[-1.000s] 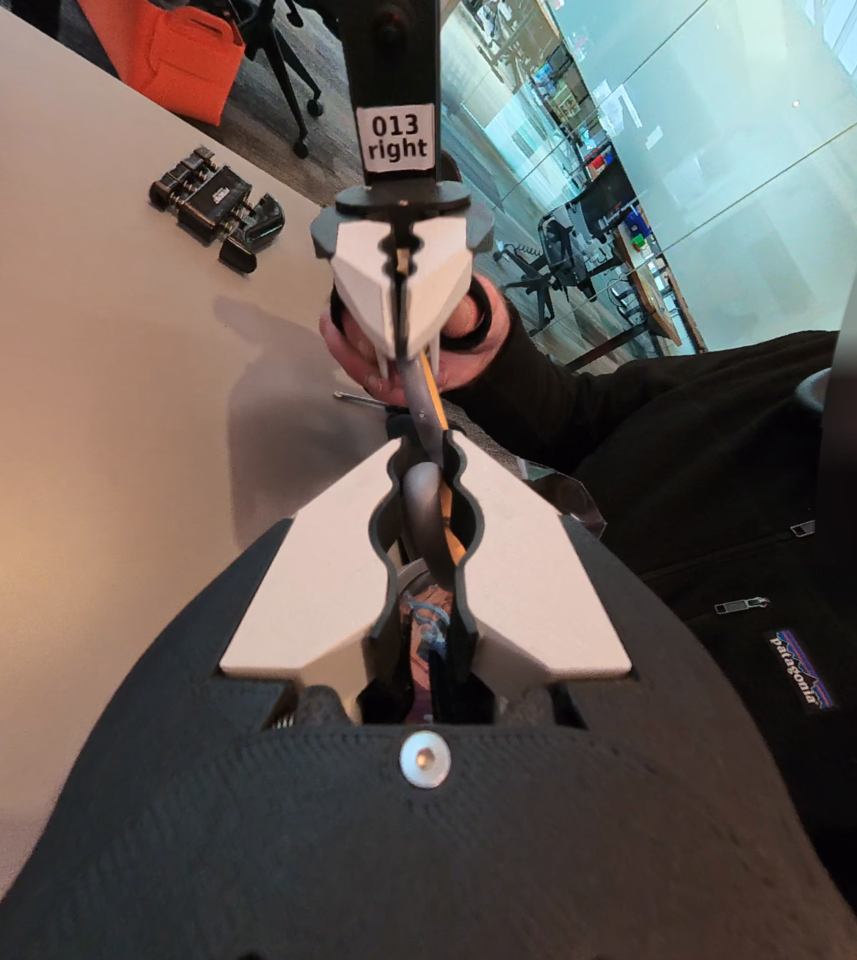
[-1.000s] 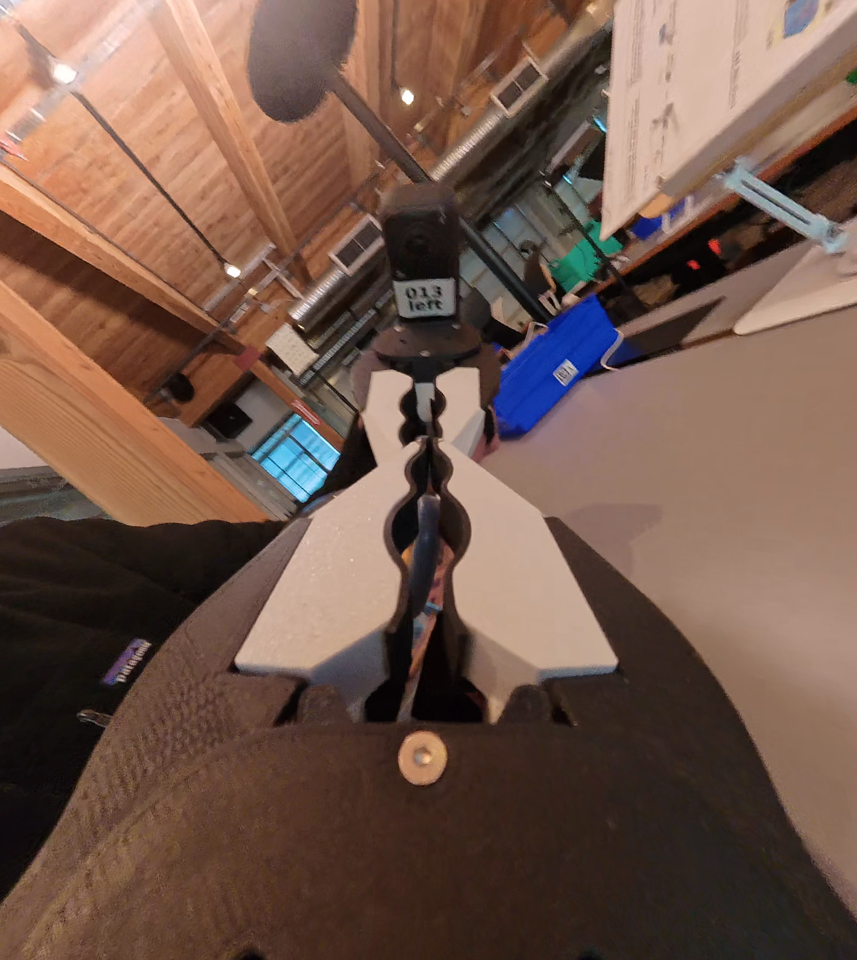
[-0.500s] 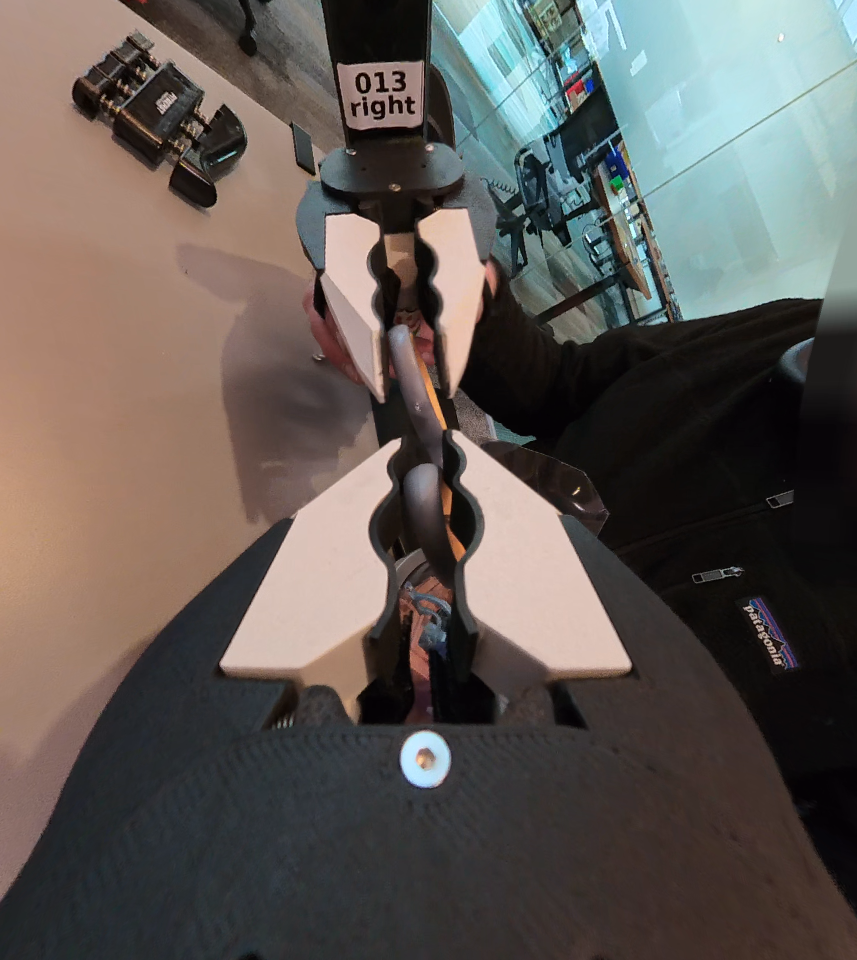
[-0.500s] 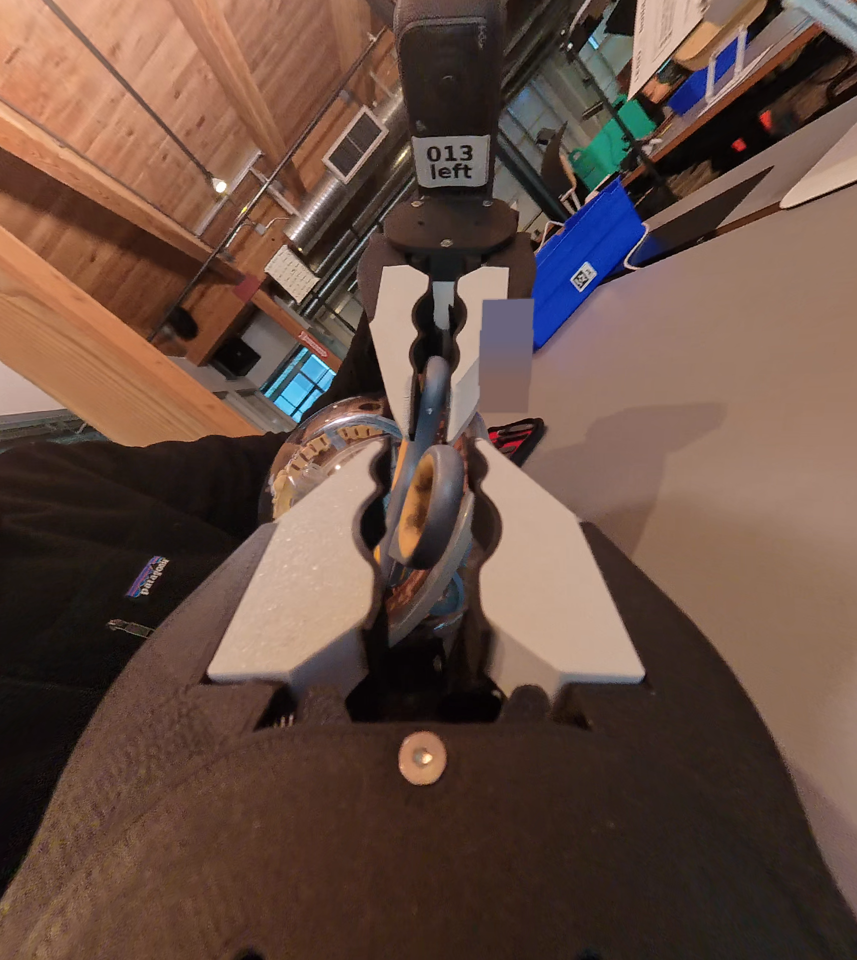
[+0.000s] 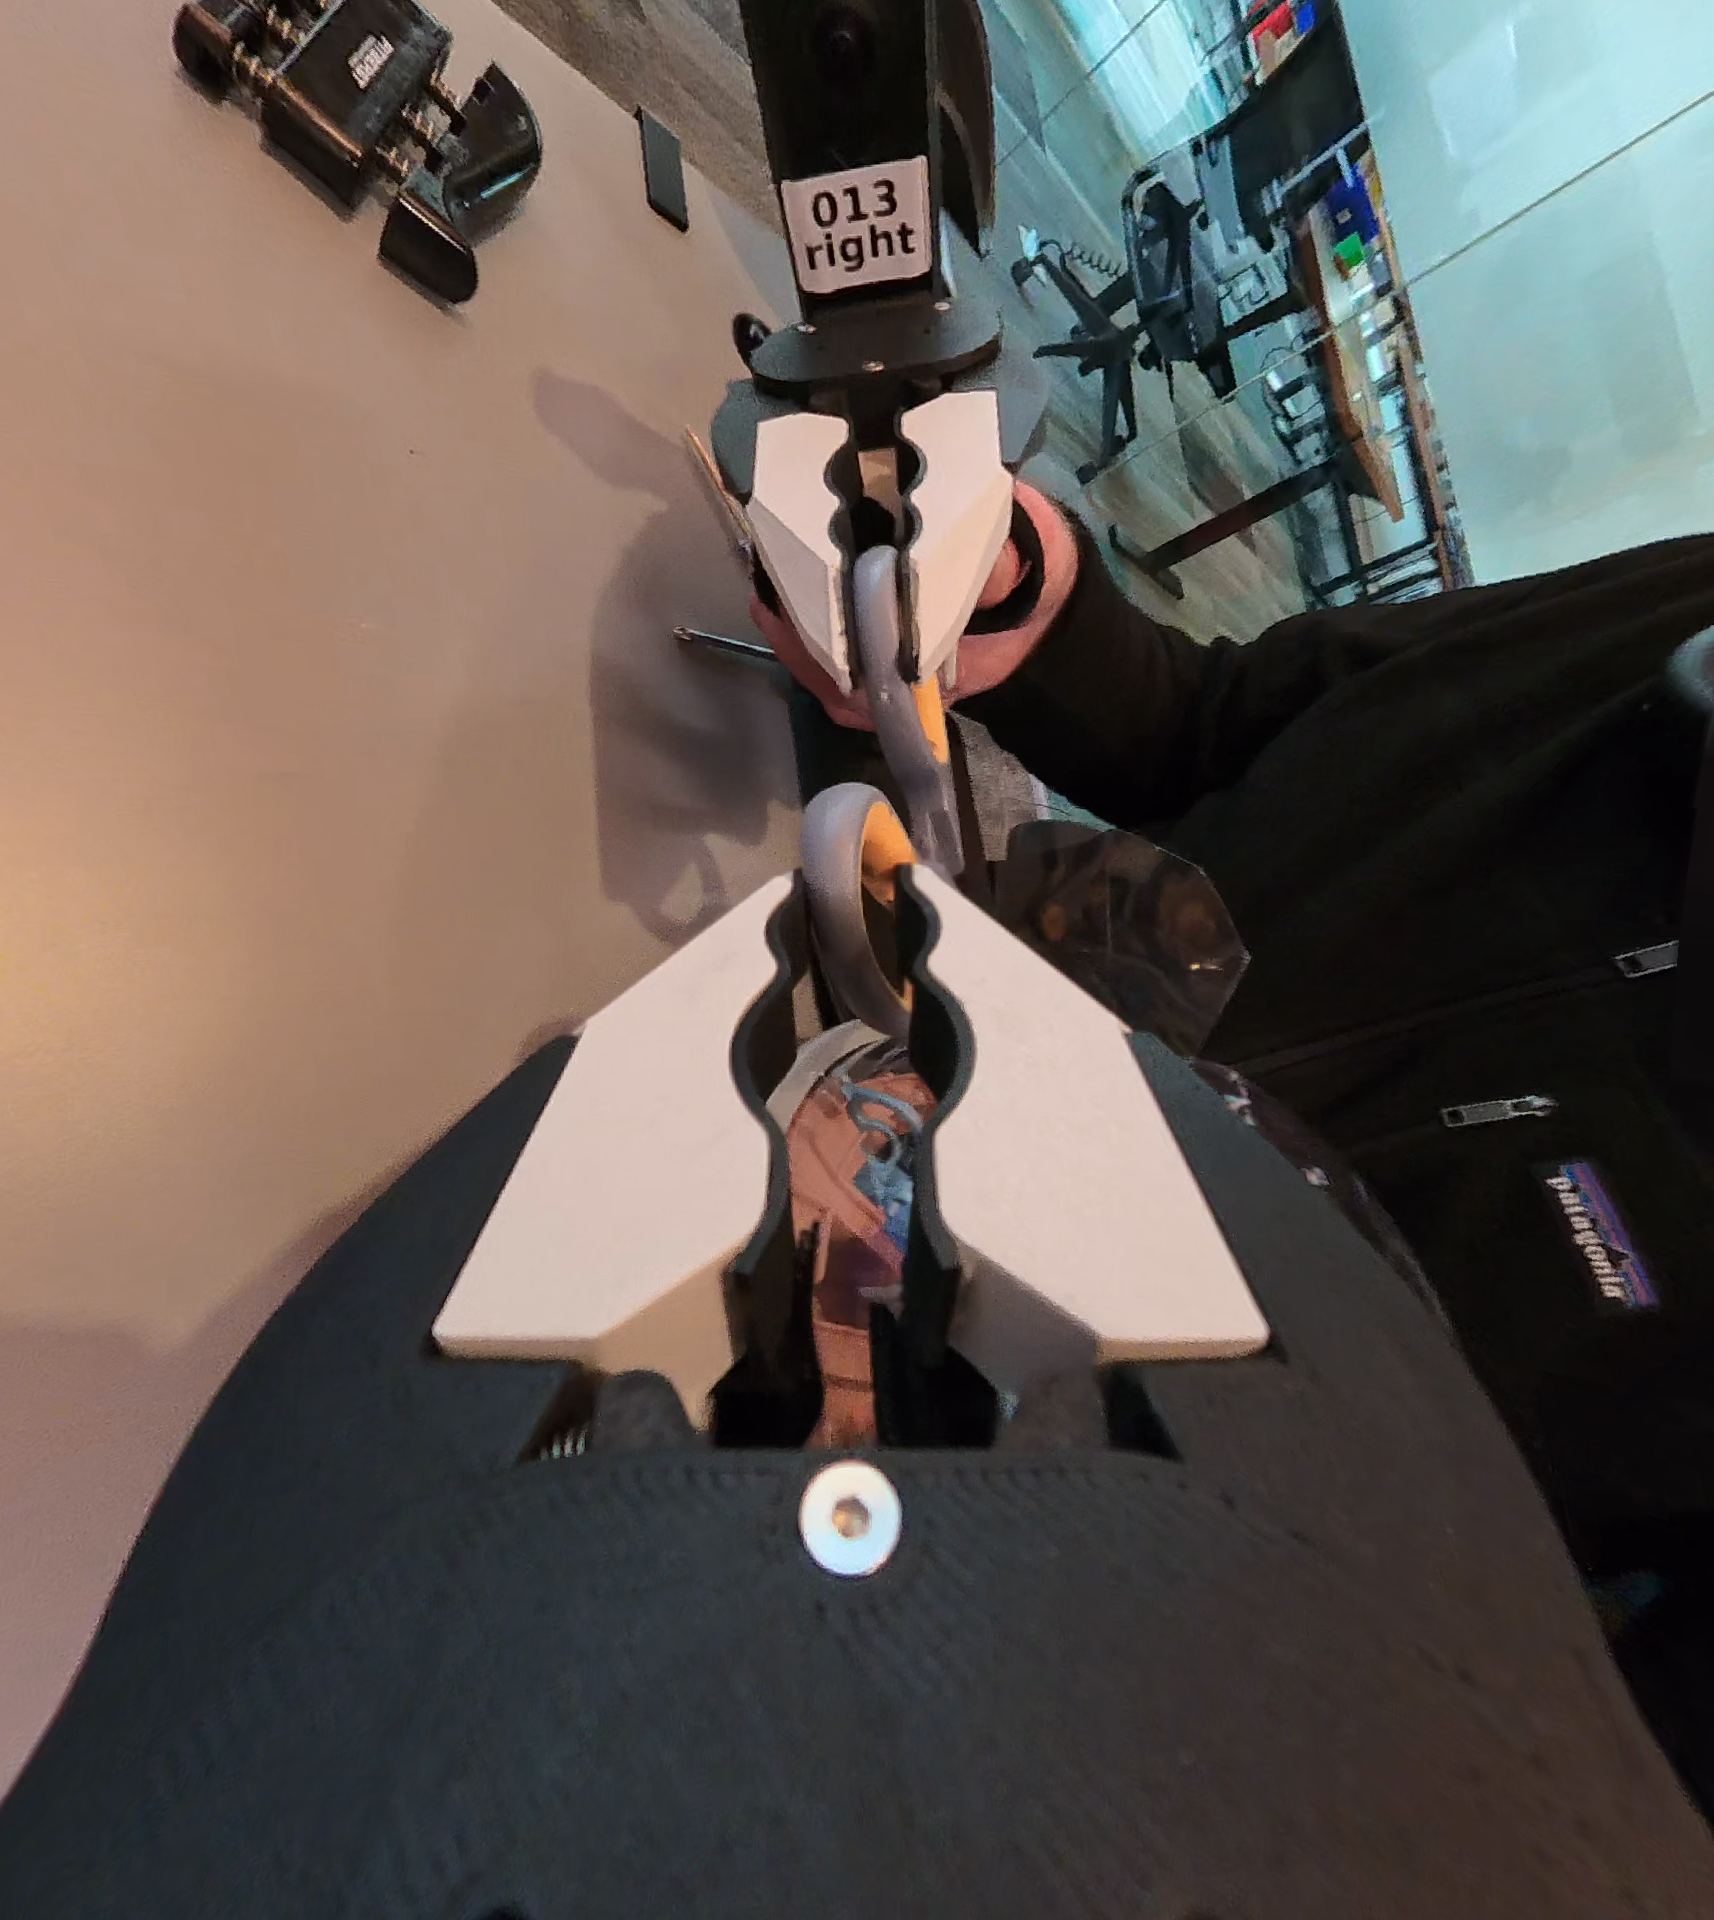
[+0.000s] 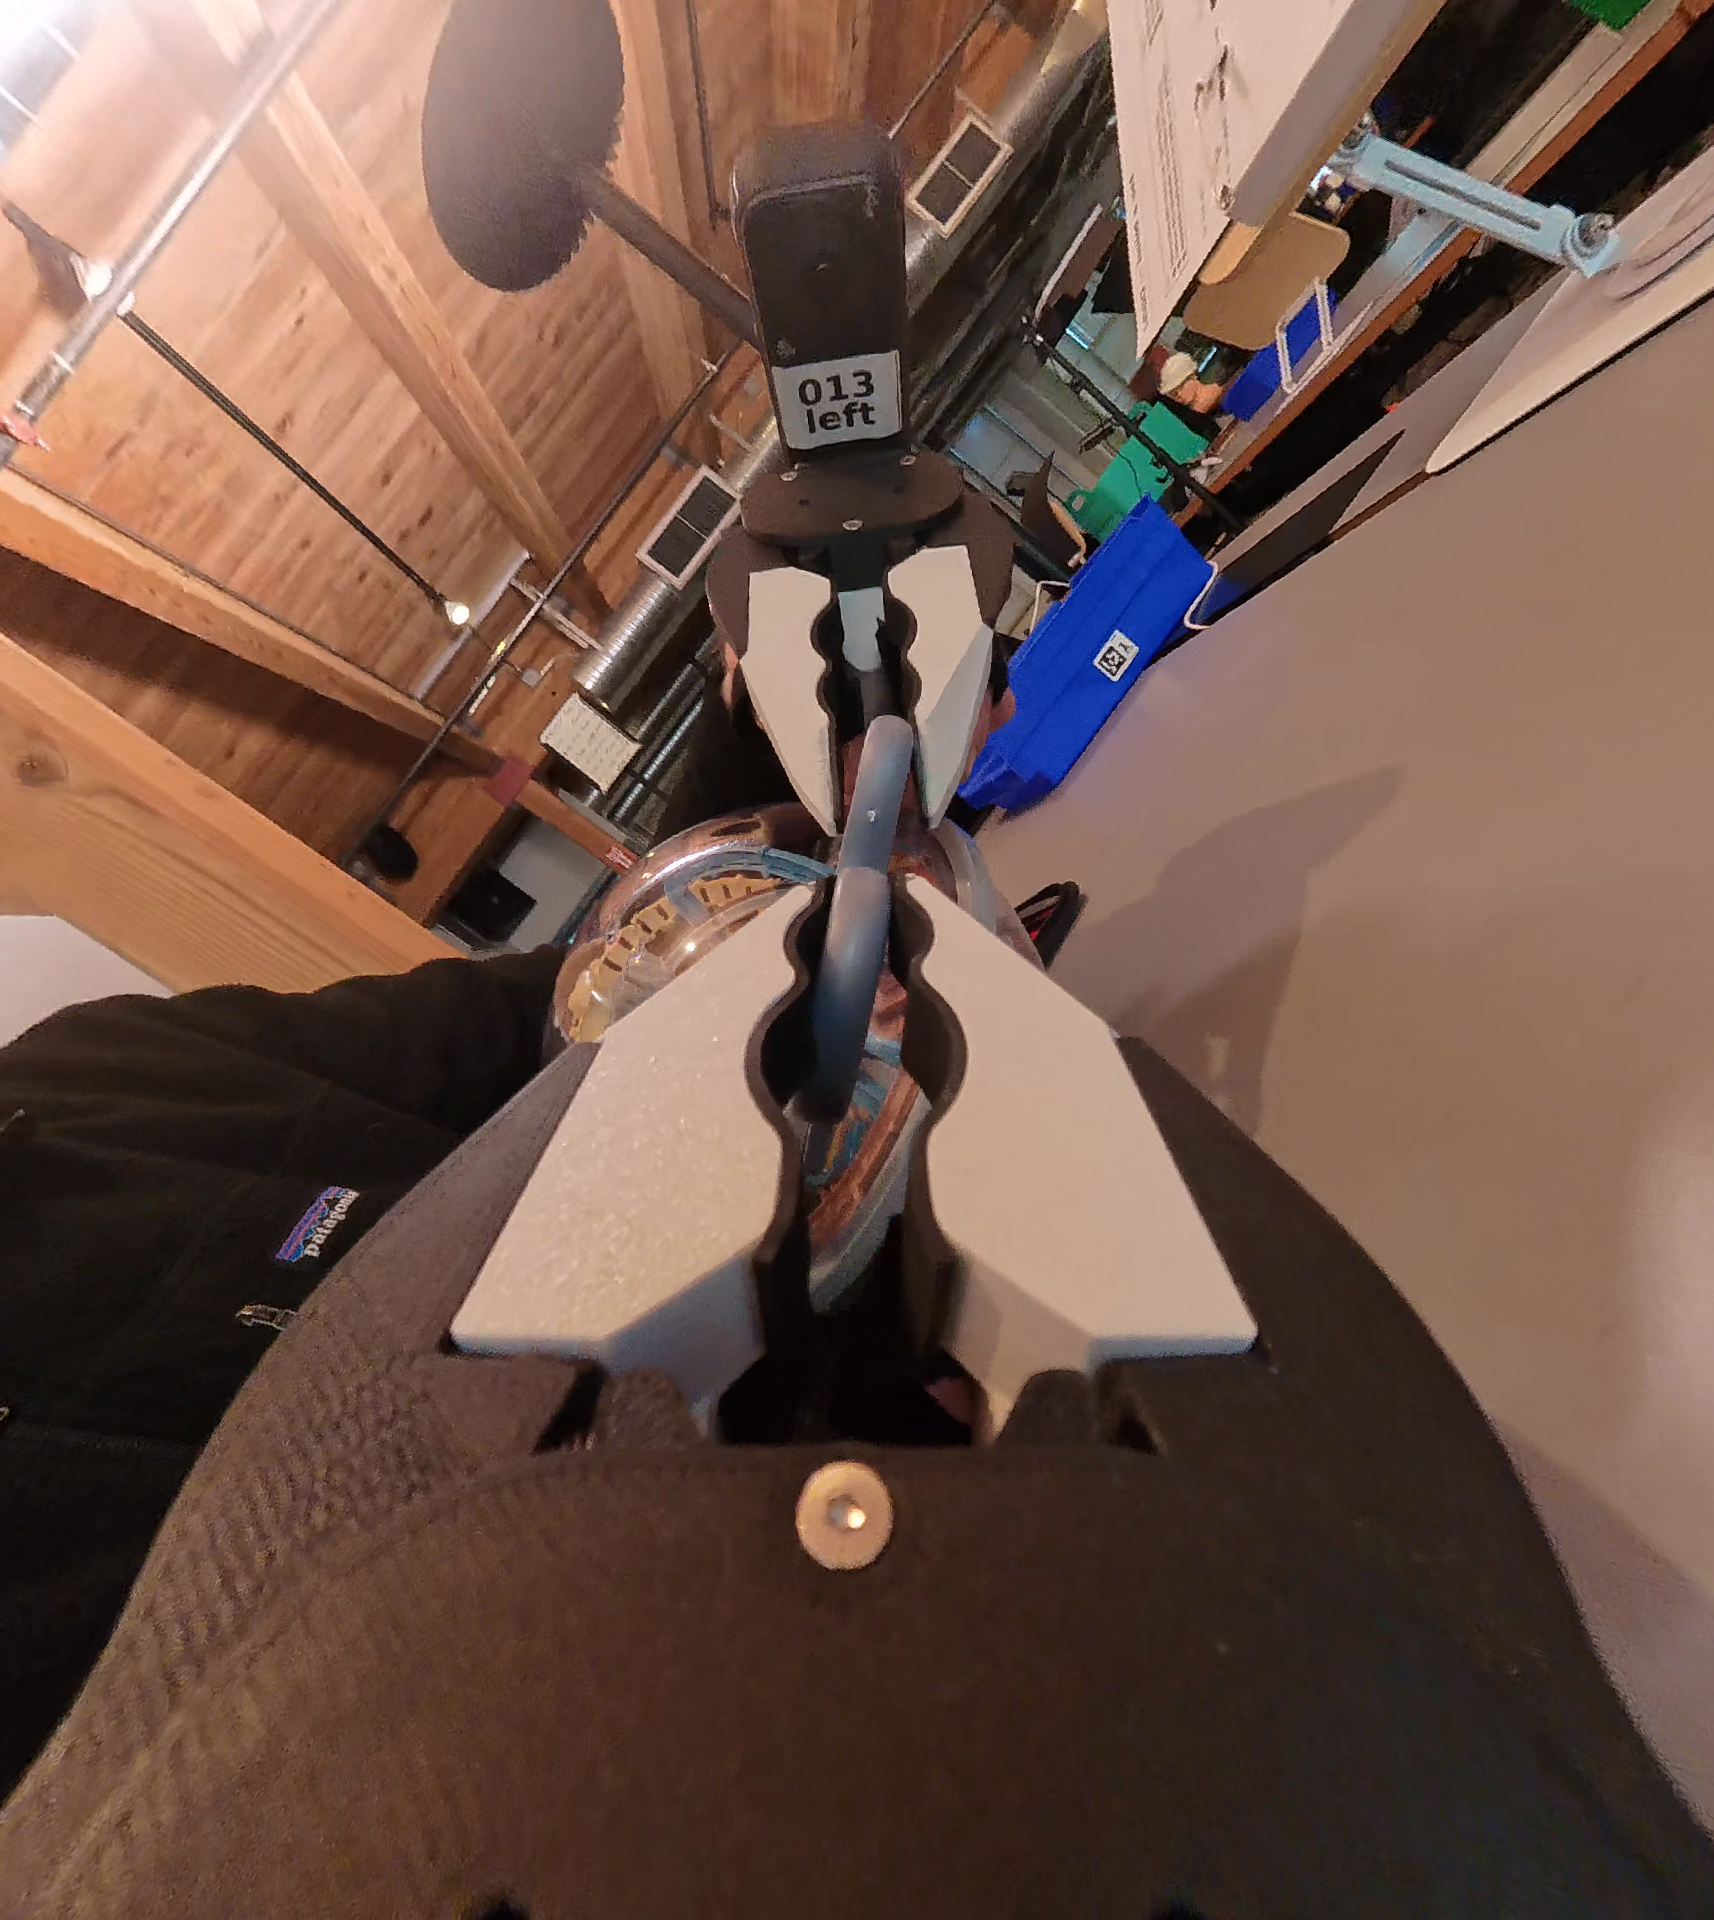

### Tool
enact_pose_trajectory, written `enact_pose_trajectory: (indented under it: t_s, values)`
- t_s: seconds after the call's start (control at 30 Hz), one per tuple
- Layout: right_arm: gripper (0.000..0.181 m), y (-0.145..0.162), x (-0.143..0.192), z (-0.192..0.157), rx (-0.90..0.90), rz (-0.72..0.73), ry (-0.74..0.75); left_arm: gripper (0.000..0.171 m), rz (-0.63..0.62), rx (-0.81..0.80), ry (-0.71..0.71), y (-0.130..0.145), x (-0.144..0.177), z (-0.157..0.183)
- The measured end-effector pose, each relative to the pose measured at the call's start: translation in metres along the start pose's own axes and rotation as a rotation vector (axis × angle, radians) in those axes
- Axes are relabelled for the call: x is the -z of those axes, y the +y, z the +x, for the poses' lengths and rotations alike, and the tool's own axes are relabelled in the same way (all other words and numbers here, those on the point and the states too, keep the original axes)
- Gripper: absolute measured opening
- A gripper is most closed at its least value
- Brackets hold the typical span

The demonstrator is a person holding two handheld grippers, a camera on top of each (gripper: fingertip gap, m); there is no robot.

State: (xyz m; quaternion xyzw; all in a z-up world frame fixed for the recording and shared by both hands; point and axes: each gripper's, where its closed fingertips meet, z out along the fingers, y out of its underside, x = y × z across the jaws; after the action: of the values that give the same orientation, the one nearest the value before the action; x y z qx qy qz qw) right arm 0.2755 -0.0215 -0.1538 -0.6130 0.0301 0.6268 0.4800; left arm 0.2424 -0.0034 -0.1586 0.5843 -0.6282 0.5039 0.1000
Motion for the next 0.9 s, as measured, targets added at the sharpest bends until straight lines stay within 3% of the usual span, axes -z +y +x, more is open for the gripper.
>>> enact_pose_trajectory:
  t_s: [0.23,0.5,0.73,0.8,0.9]
  values:
    - [0.007,0.013,0.008,-0.005,-0.015,0.056,0.033,0.011,-0.08,-0.078,-0.028,0.0,-0.014,0.006]
    - [0.008,0.012,0.0,-0.006,0.014,0.063,0.03,0.01,-0.074,-0.077,-0.054,-0.008,-0.017,0.009]
    - [0.007,0.013,-0.019,-0.004,0.038,0.028,0.019,0.011,-0.05,-0.071,-0.105,-0.013,-0.022,0.003]
    - [0.006,0.013,-0.027,-0.004,0.052,0.014,0.017,0.0,-0.045,-0.083,-0.125,-0.017,-0.027,0.0]
    - [0.006,0.014,-0.045,-0.005,0.067,-0.011,0.029,0.0,-0.072,-0.1,-0.154,-0.027,-0.029,-0.002]
